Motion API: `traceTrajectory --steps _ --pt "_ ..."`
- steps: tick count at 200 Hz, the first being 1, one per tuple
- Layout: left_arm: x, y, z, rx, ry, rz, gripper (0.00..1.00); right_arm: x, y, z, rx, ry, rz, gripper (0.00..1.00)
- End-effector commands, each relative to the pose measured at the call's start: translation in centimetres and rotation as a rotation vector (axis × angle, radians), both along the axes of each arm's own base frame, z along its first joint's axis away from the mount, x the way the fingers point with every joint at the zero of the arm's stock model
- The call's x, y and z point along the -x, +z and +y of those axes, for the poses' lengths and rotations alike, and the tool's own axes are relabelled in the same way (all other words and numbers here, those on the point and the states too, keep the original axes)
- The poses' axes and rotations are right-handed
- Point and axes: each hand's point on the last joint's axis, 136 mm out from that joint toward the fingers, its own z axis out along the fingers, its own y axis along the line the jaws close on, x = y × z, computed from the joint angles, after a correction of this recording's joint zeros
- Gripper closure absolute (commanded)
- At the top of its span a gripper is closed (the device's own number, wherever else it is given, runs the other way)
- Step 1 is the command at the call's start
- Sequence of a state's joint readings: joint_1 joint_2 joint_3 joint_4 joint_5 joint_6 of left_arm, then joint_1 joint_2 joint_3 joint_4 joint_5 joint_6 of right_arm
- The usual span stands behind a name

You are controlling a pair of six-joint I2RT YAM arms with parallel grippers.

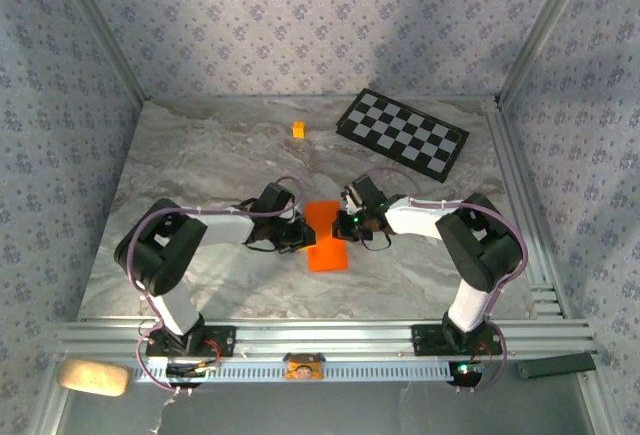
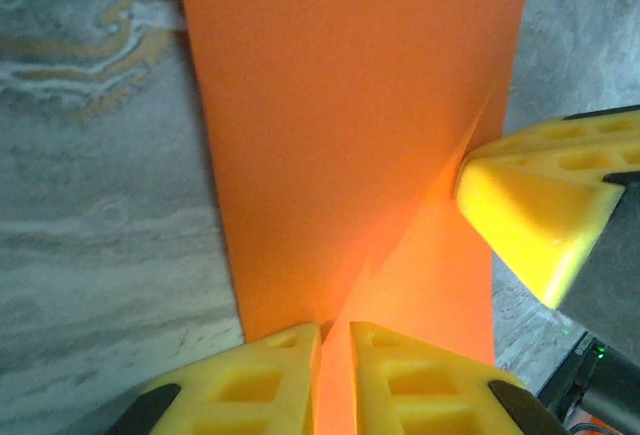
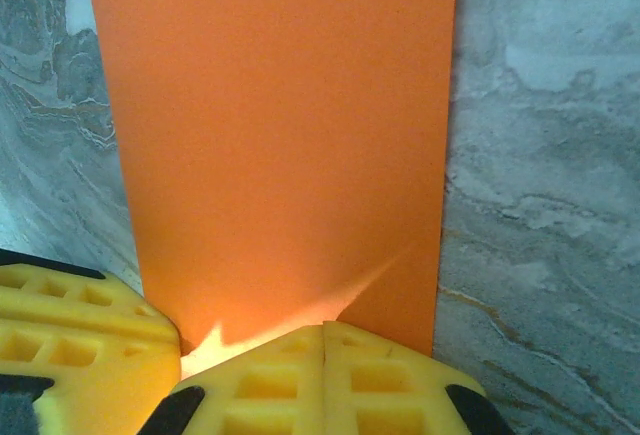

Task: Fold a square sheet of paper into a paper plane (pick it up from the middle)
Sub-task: First fold the square sheet of paper in half at the center of the table.

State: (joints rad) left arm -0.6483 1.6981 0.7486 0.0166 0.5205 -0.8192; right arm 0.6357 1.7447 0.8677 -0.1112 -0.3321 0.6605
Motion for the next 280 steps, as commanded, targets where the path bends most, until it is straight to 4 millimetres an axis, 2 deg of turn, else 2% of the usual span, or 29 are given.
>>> traceTrajectory --steps 1,30,65,84,106,146,163,181,207,224,237,262,271,280 --pt "0.9 0.8 1.5 -0.068 -0.003 -0.002 0.82 5.3 -6.5 -6.9 0.327 -0.028 0.203 1.00" --pt "0.7 4.0 0.0 0.006 -0.038 -0.042 0.83 5.0 -6.0 -6.7 0.322 -0.026 0.193 1.00" --pt "2.1 4.4 -1.8 0.056 -0.095 -0.002 0.84 5.0 -5.9 -6.7 0.325 -0.025 0.191 1.00" --pt "2.9 3.6 -2.2 0.048 -0.112 0.015 0.84 5.1 -5.9 -6.7 0.325 -0.027 0.191 1.00" --pt "3.8 1.6 -1.8 0.021 -0.115 0.047 0.84 5.1 -6.0 -6.7 0.324 -0.026 0.193 1.00" --pt "6.6 -2.3 0.9 -0.073 -0.115 0.116 0.85 5.4 -6.0 -6.9 0.328 -0.026 0.196 1.00" --pt "7.3 -2.8 1.8 -0.099 -0.118 0.123 0.85 5.4 -6.0 -6.8 0.325 -0.024 0.194 1.00" --pt "7.6 -2.1 1.9 -0.090 -0.123 0.112 0.85 5.3 -5.8 -6.6 0.318 -0.021 0.188 1.00" --pt "6.7 0.5 1.5 -0.081 -0.123 0.024 0.84 4.8 -5.1 -5.8 0.288 -0.013 0.169 1.00" --pt "5.4 2.5 1.4 -0.073 -0.095 -0.057 0.84 4.0 -4.0 -4.3 0.219 0.017 0.136 1.00" --pt "4.1 3.8 1.7 -0.085 -0.053 -0.116 0.84 3.1 -2.2 -2.5 0.138 0.053 0.088 1.00" --pt "1.2 5.4 2.4 -0.084 0.046 -0.166 0.87 0.6 3.1 0.0 0.009 0.042 -0.007 0.87" --pt "0.0 5.9 2.6 -0.075 0.081 -0.171 0.87 0.0 4.8 -0.2 0.013 0.027 -0.057 0.77" --pt "-1.2 6.5 2.5 -0.055 0.103 -0.180 0.87 -0.2 5.9 -1.3 0.038 -0.022 -0.079 0.68"
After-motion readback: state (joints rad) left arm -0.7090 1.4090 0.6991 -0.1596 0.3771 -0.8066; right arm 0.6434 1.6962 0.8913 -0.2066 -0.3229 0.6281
